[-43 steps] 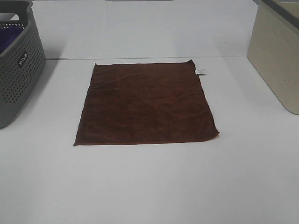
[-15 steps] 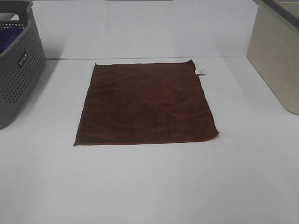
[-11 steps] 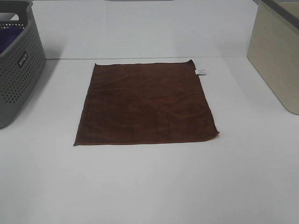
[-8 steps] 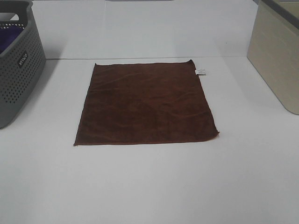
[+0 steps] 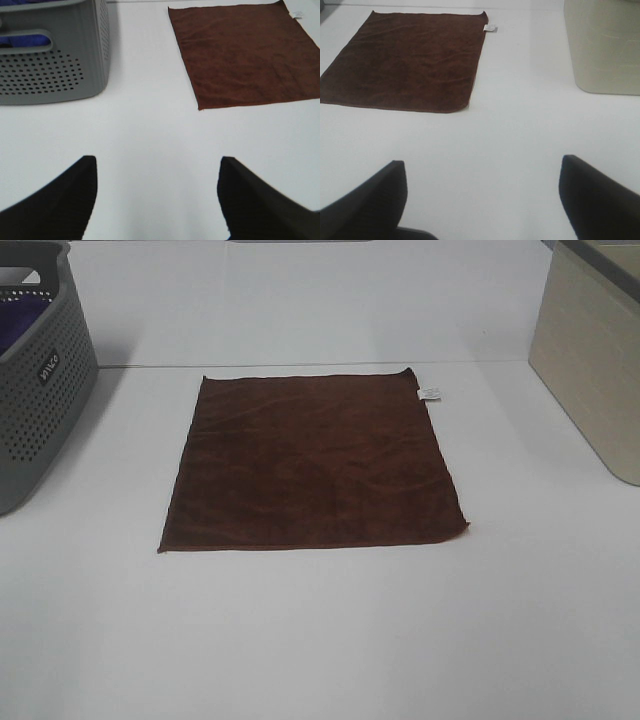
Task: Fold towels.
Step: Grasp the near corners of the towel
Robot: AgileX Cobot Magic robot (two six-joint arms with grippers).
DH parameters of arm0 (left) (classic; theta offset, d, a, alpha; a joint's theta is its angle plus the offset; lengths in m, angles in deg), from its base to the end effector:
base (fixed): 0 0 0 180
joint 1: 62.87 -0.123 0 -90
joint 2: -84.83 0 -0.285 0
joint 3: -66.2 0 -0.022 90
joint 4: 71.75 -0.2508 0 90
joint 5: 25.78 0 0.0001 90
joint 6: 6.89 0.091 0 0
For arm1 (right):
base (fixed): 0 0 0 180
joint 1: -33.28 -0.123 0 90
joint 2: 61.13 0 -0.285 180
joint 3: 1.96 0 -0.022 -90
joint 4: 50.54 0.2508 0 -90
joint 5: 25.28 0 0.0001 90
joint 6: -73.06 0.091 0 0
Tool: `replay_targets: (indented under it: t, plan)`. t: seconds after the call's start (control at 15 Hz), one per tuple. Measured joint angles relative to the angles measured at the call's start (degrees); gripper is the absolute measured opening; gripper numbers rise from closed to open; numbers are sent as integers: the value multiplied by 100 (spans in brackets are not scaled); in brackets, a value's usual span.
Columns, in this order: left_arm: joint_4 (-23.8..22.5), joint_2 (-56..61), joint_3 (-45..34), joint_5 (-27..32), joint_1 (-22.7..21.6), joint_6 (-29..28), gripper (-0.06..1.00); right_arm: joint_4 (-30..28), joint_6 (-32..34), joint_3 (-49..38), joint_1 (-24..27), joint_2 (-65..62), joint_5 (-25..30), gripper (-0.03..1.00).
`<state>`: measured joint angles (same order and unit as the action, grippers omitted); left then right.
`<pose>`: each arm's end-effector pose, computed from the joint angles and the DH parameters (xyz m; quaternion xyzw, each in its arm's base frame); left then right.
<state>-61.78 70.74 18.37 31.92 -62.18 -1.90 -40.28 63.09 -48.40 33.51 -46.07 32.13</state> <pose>0.0128 -0.0135 0.2858 0.0395 0.8602 -0.0680 0.5039 0.0138 0.0136 0.2931 -0.0696 0.8550 0.0440 0.5121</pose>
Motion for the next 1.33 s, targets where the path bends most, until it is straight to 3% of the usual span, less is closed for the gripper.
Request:
replay_targets:
  t: [0.33,0.6,0.73,0.93,1.13,1.33]
  plan:
    - [573,-911,11,-1249,0,0,65,264,6,304,-23,1833,-344,76]
    - [1066,-2257,34,-1570,0,-6,65,556,6,779,-23,3398,-390,76]
    - [1421,-3684,34,-1994,0,-6,65,733,6,1289,-23,4738,-493,76]
    - [1856,-5197,40,-2744,0,11,65,1180,6,1536,-17,5821,-1261,76]
    - [2452,-6503,74,-3415,0,413,65,1518,6,1610,-17,6595,-1828,76]
    - [3209,-7569,521,-3335,0,1026,65,1558,-149,2091,-17,7437,-1822,76]
